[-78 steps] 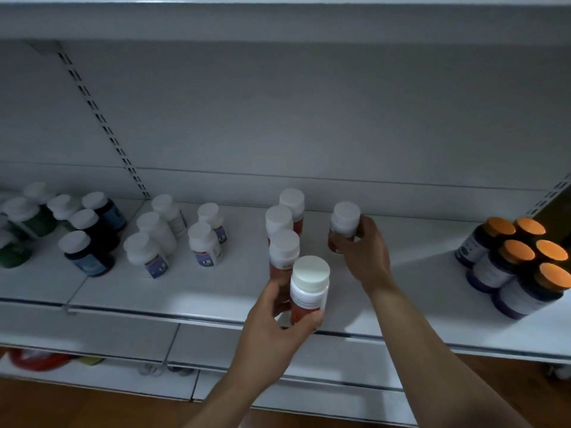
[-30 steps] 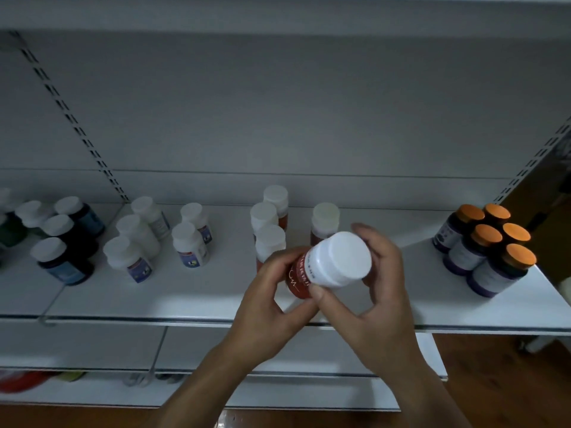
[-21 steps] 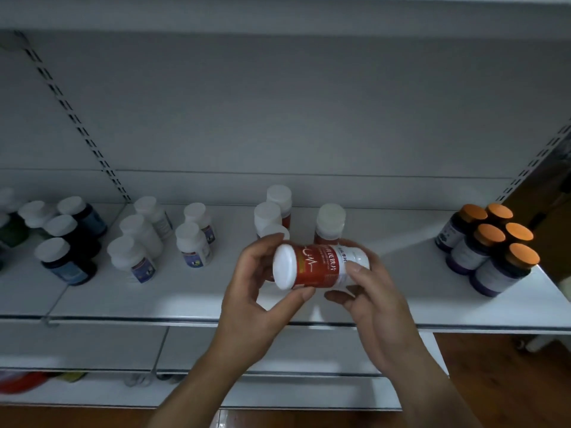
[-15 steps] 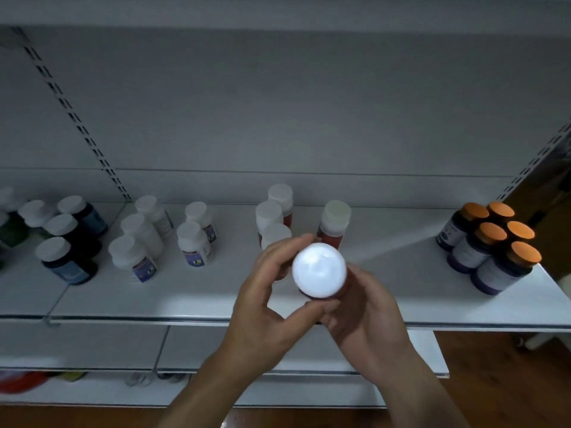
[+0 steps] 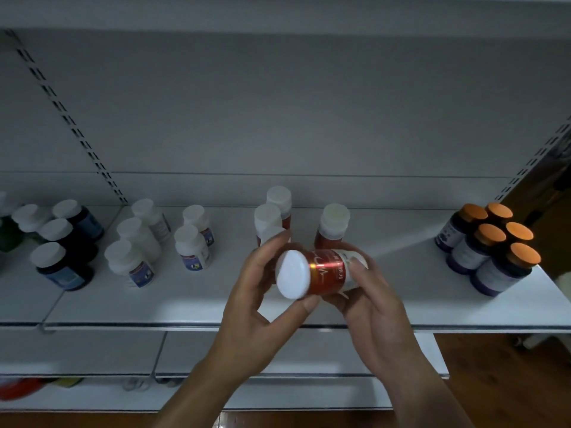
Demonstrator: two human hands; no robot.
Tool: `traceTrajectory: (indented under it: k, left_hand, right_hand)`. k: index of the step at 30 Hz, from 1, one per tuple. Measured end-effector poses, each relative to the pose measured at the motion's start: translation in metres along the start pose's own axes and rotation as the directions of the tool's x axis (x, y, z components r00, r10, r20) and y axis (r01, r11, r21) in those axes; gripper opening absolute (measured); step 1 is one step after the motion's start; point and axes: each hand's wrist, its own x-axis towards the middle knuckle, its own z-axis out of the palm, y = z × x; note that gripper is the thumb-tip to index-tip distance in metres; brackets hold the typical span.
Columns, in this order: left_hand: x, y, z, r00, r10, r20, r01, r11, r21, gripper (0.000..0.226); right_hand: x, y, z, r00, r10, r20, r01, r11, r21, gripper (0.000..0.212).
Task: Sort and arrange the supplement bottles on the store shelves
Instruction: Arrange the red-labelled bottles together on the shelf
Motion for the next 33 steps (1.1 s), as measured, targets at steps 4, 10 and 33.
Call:
traceTrajectory:
  k: [4, 10, 33]
  left_hand:
    - [0.004, 0.002, 0.0, 0.975, -0.208, -0.078, 0.184, 0.952, -0.245, 0.054]
    - [0.003, 0.003, -0.002, 0.923, -0.378, -0.064, 0.365, 0.918, -0.154, 0.048]
    - [0.01, -0.001, 0.002, 0.919, -0.394, -0.026, 0.382, 0.905, -0.188, 0.038]
  right_hand:
    - [-0.001, -0.005, -0.001, 0.983, -0.147, 0.11, 0.166, 0.966, -0.197, 0.06]
    - [0.0, -0.01, 0.001, 0.965, -0.215, 0.149, 0.256, 0.888, -0.381, 0.048]
    - [0.005, -0.013, -0.01, 0.975, -0.196, 0.108, 0.22, 0.925, -0.311, 0.05]
